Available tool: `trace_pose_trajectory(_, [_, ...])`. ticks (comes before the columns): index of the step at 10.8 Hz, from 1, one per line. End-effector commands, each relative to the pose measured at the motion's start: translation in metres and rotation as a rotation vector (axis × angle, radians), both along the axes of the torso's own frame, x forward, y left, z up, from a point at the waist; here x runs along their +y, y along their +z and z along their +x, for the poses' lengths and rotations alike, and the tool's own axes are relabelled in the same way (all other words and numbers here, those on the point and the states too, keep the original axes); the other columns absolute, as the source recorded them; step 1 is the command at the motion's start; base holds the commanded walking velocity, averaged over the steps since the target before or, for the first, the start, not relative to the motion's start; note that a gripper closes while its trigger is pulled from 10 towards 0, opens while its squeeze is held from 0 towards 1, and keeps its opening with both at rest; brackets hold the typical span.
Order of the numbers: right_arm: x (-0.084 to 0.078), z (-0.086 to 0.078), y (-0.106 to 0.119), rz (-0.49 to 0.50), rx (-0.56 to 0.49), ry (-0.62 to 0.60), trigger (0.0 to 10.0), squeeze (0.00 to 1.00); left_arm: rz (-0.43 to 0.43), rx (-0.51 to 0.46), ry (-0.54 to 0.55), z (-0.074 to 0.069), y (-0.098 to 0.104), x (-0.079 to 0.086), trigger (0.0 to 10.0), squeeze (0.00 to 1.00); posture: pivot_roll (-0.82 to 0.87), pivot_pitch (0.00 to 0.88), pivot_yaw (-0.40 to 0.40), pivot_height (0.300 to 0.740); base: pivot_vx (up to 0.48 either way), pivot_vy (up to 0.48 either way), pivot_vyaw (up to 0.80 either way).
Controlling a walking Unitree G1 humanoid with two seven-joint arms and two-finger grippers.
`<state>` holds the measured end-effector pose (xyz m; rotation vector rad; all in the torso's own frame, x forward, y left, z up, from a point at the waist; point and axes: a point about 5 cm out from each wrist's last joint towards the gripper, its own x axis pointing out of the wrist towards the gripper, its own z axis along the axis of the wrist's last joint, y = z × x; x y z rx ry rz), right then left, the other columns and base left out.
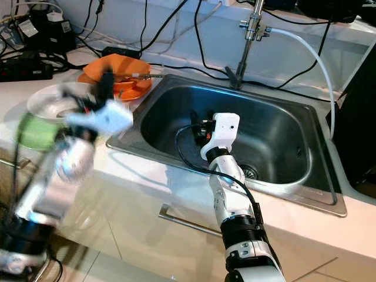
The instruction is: Kitchen organization
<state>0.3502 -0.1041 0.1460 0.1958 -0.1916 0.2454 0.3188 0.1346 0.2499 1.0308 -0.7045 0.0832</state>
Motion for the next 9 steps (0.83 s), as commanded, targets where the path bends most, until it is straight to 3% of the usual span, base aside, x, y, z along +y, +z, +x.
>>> trace_pose_trajectory(1, [0.0, 0.003, 0.006, 0.004, -0.02, 0.0, 10.0, 0.0, 0.021, -0.114, -0.011, -0.007, 0.022, -0.004, 10.0, 0.0, 0.23, 0.0, -0.066, 0.74, 0.0, 0.0, 0.0])
trace_pose_trajectory(2, [0.0, 0.004, 0.006, 0.003, -0.02, 0.001, 10.0, 0.0, 0.004, -0.142, -0.088, -0.01, 0.029, -0.009, 10.0, 0.0, 0.24, 0.0, -0.067, 0.74, 0.0, 0.0, 0.0])
trace_pose_trajectory(3, [0.001, 0.004, 0.007, -0.002, -0.026, 0.004, 10.0, 0.0, -0.134, -0.078, -0.252, -0.012, 0.029, -0.025, 10.0, 0.0, 0.24, 0.0, -0.066, 0.74, 0.0, 0.0, 0.0])
trace_pose_trajectory(4, [0.002, 0.004, 0.009, -0.008, -0.035, 0.006, 10.0, 0.0, -0.219, -0.023, -0.373, -0.015, 0.029, -0.038, 10.0, 0.0, 0.24, 0.0, -0.065, 0.74, 0.0, 0.0, 0.0])
trace_pose_trajectory(5, [0.001, 0.004, 0.011, -0.035, -0.058, 0.008, 10.0, 0.11, -0.321, 0.092, -0.525, -0.019, 0.027, -0.059, 10.0, 0.0, 0.23, 0.0, -0.063, 0.74, 0.0, 0.0, 0.0])
trace_pose_trajectory(6, [0.001, 0.003, 0.012, -0.044, -0.069, 0.01, 10.0, 1.0, -0.397, 0.139, -0.604, -0.02, 0.028, -0.07, 10.0, 0.0, 0.23, 0.0, -0.06, 0.74, 0.0, 0.0, 0.0])
trace_pose_trajectory(8, [0.0, 0.001, 0.016, -0.076, -0.11, 0.032, 10.0, 1.0, -0.557, 0.202, -0.743, -0.021, 0.031, -0.078, 10.0, 0.0, 0.22, 0.0, -0.05, 0.74, 0.0, 0.0, 0.0])
trace_pose_trajectory(9, [0.0, 0.0, 0.018, -0.073, -0.132, 0.063, 10.0, 1.0, -0.565, 0.228, -0.765, -0.02, 0.031, -0.077, 10.0, 0.0, 0.22, 0.0, -0.05, 0.74, 0.0, 0.0, 0.0])
